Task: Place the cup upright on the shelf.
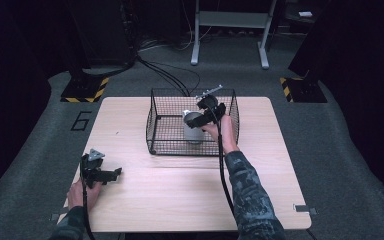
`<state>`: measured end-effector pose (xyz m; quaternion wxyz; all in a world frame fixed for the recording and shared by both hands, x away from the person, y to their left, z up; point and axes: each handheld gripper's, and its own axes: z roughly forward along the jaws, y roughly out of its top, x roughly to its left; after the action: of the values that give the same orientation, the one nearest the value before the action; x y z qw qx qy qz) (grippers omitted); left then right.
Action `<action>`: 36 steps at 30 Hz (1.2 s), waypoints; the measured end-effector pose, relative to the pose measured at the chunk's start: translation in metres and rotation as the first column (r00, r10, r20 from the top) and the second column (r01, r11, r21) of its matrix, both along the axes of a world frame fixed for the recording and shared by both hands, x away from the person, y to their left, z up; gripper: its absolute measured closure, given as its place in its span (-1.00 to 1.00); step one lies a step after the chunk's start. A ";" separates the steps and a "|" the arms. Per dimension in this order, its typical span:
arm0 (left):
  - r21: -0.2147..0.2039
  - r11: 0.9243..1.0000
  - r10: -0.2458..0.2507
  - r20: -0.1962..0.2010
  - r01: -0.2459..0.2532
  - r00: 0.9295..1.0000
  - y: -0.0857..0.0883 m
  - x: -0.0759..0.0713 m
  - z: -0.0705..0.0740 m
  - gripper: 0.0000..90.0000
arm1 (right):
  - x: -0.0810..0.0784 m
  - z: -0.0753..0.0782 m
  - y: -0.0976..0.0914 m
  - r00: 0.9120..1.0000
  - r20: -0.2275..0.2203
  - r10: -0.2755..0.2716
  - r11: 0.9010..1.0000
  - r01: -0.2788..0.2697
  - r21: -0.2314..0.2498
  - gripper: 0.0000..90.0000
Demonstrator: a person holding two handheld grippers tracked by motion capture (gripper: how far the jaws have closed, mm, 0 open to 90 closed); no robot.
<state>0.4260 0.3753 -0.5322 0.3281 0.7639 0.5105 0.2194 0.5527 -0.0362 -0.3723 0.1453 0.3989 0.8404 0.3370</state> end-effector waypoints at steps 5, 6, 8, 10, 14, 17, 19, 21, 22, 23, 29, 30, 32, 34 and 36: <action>0.000 1.000 0.000 0.000 0.000 1.000 0.000 0.000 0.000 -0.99 | -0.016 0.009 -0.007 1.000 0.026 0.007 1.000 -0.007 0.008 -1.00; 0.000 1.000 0.000 0.000 0.000 1.000 0.000 0.000 0.000 -0.99 | -0.021 0.011 -0.010 0.999 0.030 0.014 1.000 -0.014 0.015 -1.00; 0.000 1.000 0.000 0.000 0.000 1.000 0.000 0.000 0.000 -0.99 | -0.032 0.018 -0.016 0.999 0.048 0.019 1.000 -0.020 0.020 -1.00; 0.000 1.000 0.000 0.000 0.000 1.000 0.000 0.000 0.000 -0.99 | -0.042 0.023 -0.021 0.997 0.072 0.028 0.999 -0.030 0.023 -1.00; 0.000 1.000 0.000 0.000 0.000 1.000 0.000 0.000 0.000 -0.99 | -0.060 0.031 -0.032 0.994 0.105 0.036 0.999 -0.038 0.017 -1.00; 0.000 1.000 0.001 0.000 -0.001 1.000 0.000 0.000 0.000 -0.99 | -0.076 0.035 -0.042 0.991 0.128 0.031 0.999 -0.033 0.021 -1.00; 0.000 1.000 0.001 0.000 -0.001 1.000 0.000 0.000 0.000 -0.99 | -0.087 0.037 -0.050 0.992 0.128 0.023 1.000 -0.025 0.018 -1.00; 0.000 1.000 0.001 0.000 -0.001 1.000 0.000 0.000 0.000 -0.99 | -0.095 0.036 -0.058 0.990 0.137 0.016 1.000 -0.018 0.017 -1.00; 0.000 1.000 0.001 0.000 -0.001 1.000 0.000 0.000 0.000 -0.99 | -0.099 0.036 -0.062 0.991 0.137 0.010 1.000 -0.012 0.013 -1.00; 0.000 1.000 0.001 0.000 -0.001 1.000 0.000 0.000 0.000 -0.99 | -0.104 0.035 -0.068 0.989 0.150 0.002 1.000 -0.005 0.017 -1.00; 0.000 1.000 0.001 0.000 -0.001 1.000 0.000 0.000 0.000 -0.99 | -0.128 0.025 -0.098 0.985 0.166 -0.048 0.999 0.046 0.013 -1.00; -0.001 1.000 0.001 0.001 -0.001 1.000 0.000 0.000 0.000 -0.99 | -0.132 0.022 -0.103 0.984 0.168 -0.057 0.998 0.055 0.017 -1.00; 0.000 1.000 0.001 0.000 -0.001 1.000 0.000 0.000 0.000 -0.99 | -0.135 0.019 -0.107 0.984 0.169 -0.060 0.998 0.059 0.008 -1.00; 0.000 1.000 0.001 0.000 -0.001 1.000 0.000 0.000 0.000 -0.99 | -0.143 0.009 -0.122 0.980 0.173 -0.094 0.996 0.092 0.018 -1.00; -0.001 1.000 0.001 0.000 -0.001 1.000 0.000 0.000 0.000 -0.99 | -0.145 0.007 -0.125 0.981 0.163 -0.105 0.994 0.103 0.024 -1.00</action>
<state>0.4259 0.3752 -0.5322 0.3284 0.7636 0.5108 0.2196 0.4075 -0.1611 -0.3656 0.2285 0.4143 0.8008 0.3672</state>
